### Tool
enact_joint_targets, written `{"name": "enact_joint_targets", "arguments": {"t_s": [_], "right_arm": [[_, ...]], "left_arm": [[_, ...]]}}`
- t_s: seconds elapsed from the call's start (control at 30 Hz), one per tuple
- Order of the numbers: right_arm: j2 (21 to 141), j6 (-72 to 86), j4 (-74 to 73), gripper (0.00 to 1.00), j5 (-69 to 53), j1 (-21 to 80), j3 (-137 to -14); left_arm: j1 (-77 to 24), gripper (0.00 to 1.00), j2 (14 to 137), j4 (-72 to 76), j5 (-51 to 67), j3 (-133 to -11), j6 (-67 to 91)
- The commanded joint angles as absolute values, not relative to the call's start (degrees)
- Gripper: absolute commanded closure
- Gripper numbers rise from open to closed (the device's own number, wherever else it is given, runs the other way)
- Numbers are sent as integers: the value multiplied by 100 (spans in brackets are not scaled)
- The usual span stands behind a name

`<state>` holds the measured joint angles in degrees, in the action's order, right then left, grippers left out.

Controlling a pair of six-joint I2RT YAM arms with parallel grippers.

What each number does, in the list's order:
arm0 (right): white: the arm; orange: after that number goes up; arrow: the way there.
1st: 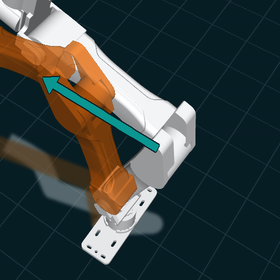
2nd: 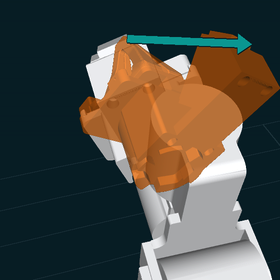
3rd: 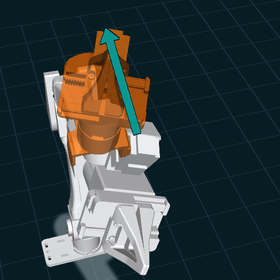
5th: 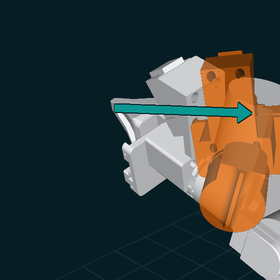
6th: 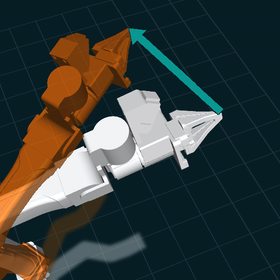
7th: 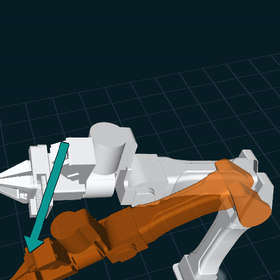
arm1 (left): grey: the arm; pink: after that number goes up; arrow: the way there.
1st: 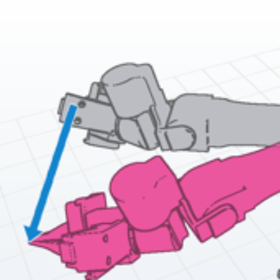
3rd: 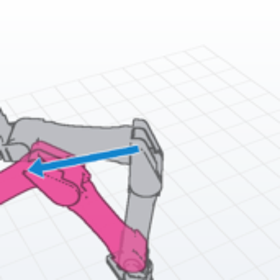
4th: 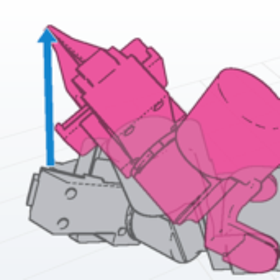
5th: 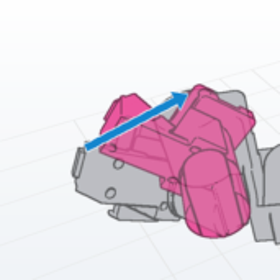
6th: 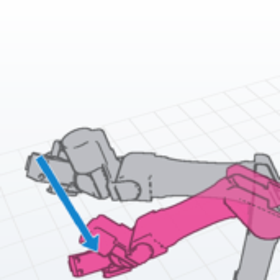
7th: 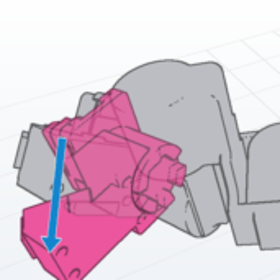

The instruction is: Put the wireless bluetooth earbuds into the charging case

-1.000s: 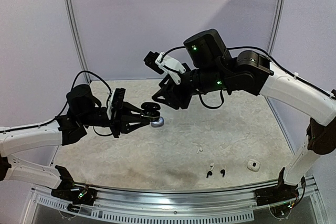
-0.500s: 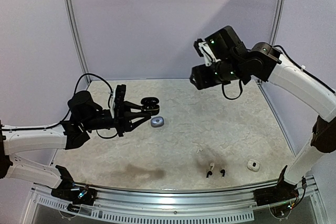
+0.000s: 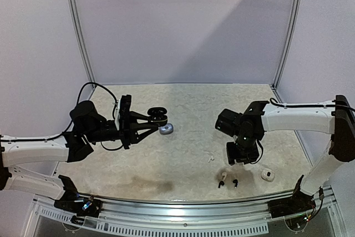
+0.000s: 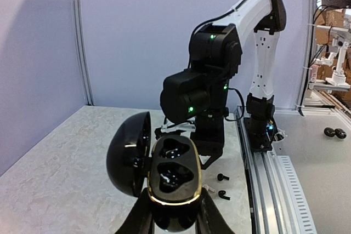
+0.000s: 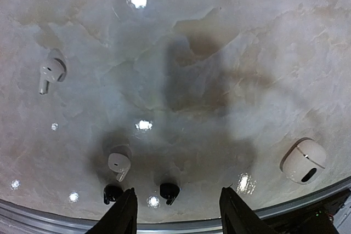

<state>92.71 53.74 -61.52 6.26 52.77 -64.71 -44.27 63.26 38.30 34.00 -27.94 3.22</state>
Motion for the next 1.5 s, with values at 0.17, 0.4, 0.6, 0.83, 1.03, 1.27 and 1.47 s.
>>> {"name": "enact_joint_targets", "arguments": {"t_s": [0.17,0.4,0.6,0.83,1.03,1.27,1.47], "right_arm": [[9261,5518,-5325,49,-343,5295,-5752],[9252,5596,-5140,56,-522,5302,-5457],[9340,5613,-5329,63,-285,5323,-5431],[9600,5521,-5273,68,-465,5453,-5434],[9691,5546,-5265,73,-448,5494,-5461],[9855,5499,-5430,78,-421,5536,-5582],[9913,5458,-5518,78,-410,5546,-5622]], "left_arm": [[-4579,100,6169,3819,3423,-2686,103],[-4588,100,6182,3805,3457,-2698,18],[-4588,100,6178,3779,3454,-2696,9],[-4588,100,6179,3735,3437,-2676,9],[-4588,100,6179,3711,3428,-2682,-126],[-4588,100,6181,3650,3384,-2703,-170],[-4588,100,6196,3622,3376,-2726,-201]]}}
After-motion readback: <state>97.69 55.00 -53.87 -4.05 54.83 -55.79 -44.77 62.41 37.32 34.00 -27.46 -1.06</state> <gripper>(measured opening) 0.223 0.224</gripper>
